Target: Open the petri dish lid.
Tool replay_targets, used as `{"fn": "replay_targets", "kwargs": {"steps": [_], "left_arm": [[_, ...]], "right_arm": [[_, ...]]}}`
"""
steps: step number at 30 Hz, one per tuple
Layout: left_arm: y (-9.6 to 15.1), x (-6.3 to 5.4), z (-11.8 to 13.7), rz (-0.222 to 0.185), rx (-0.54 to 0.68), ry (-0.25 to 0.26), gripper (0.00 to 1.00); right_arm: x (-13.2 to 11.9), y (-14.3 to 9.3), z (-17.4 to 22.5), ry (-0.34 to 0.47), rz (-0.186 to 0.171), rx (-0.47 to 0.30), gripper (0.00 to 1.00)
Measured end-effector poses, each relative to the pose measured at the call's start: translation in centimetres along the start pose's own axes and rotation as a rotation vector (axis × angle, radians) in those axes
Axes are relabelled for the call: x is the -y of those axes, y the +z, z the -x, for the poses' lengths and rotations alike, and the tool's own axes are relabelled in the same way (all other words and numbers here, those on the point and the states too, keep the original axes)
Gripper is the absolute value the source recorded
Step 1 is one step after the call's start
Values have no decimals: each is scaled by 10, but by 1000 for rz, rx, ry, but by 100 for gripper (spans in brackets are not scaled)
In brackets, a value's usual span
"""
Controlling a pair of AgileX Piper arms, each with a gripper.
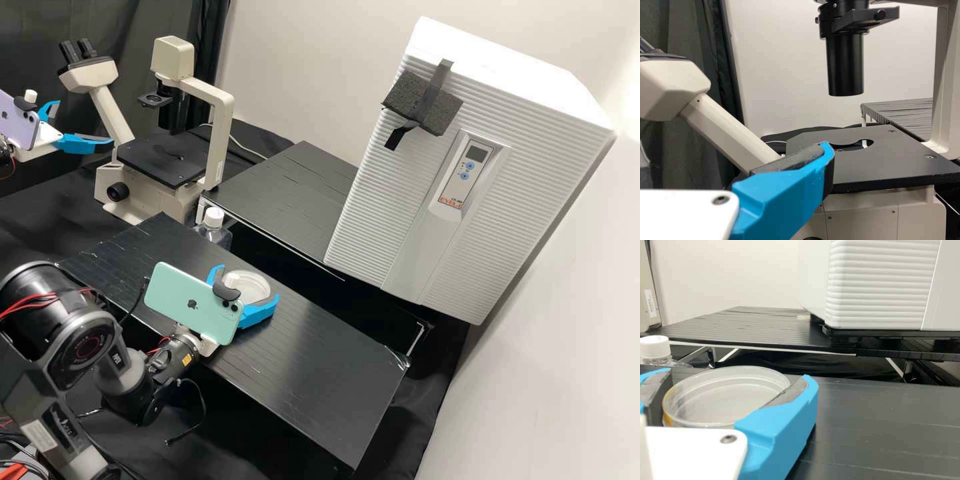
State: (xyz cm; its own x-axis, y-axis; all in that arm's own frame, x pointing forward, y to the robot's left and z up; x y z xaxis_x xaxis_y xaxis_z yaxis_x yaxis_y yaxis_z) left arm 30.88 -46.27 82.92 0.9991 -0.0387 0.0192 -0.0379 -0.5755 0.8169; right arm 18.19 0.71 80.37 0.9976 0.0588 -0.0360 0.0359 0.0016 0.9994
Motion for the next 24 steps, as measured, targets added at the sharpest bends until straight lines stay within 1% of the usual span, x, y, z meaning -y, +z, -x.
{"fn": "replay_targets", "kwargs": {"steps": [18,24], "left_arm": [[0,0,0,0,0,0,100],[0,0,0,0,0,0,100]], "right_arm": [[0,0,0,2,7,0,100],[-5,2,1,29,13,15,100]]}}
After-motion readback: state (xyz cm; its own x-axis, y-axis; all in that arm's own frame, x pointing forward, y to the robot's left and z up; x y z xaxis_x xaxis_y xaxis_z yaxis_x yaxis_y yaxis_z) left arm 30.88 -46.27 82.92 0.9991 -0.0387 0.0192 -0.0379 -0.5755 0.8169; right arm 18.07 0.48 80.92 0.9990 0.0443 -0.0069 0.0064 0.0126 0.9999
